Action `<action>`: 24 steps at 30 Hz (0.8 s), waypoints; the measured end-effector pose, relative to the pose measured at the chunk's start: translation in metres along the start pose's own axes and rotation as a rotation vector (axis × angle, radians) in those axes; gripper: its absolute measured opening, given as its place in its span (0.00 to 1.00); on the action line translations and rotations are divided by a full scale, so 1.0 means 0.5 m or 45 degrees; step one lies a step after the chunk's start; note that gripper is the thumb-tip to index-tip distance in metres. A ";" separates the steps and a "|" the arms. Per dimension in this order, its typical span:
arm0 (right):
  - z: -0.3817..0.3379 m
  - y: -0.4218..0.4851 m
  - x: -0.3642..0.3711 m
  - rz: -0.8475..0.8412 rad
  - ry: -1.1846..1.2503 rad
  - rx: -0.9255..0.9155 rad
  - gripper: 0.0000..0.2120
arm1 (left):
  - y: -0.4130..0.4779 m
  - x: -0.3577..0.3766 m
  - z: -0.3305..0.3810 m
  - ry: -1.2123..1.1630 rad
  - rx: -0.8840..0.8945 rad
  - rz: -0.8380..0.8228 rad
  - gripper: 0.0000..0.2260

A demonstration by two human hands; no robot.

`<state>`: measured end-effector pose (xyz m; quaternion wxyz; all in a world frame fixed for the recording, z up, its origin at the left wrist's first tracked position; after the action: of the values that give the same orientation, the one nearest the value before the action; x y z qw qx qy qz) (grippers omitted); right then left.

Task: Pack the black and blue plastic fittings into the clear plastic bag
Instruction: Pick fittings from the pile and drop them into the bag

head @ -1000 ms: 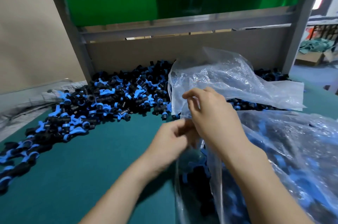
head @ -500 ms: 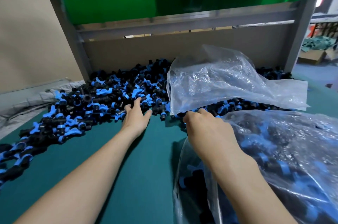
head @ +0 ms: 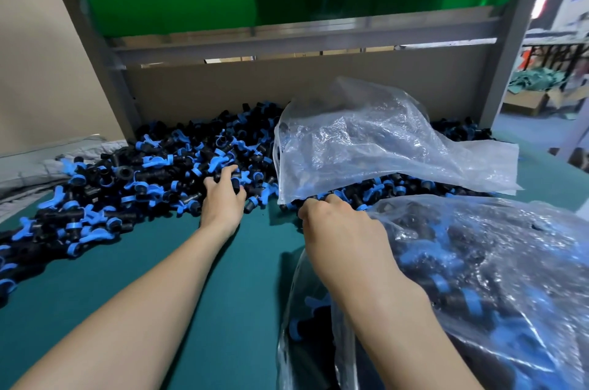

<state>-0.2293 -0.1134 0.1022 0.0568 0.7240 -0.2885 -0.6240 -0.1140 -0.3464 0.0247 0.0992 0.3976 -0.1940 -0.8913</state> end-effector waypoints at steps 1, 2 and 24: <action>0.000 0.000 -0.001 0.002 0.001 0.000 0.13 | -0.002 -0.001 -0.003 -0.023 0.011 0.002 0.18; 0.001 0.000 -0.001 0.002 0.003 -0.001 0.13 | -0.003 -0.003 -0.006 -0.046 0.019 -0.001 0.18; 0.008 0.002 0.010 -0.028 -0.006 -0.005 0.13 | -0.137 -0.086 -0.072 -0.597 -0.006 -0.079 0.14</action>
<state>-0.2329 -0.1157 0.0973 0.0505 0.7255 -0.2794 -0.6269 -0.0602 -0.2796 0.0025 0.0249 0.1854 -0.1971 -0.9624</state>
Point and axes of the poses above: each hand's wrist, its own y-axis towards the middle knuckle, its own x-axis out of the palm, z = x × y, the point moved 6 cm from there along y, towards the middle knuckle, and after that the axes turned 10 degrees about z, right-handed, at the moved point
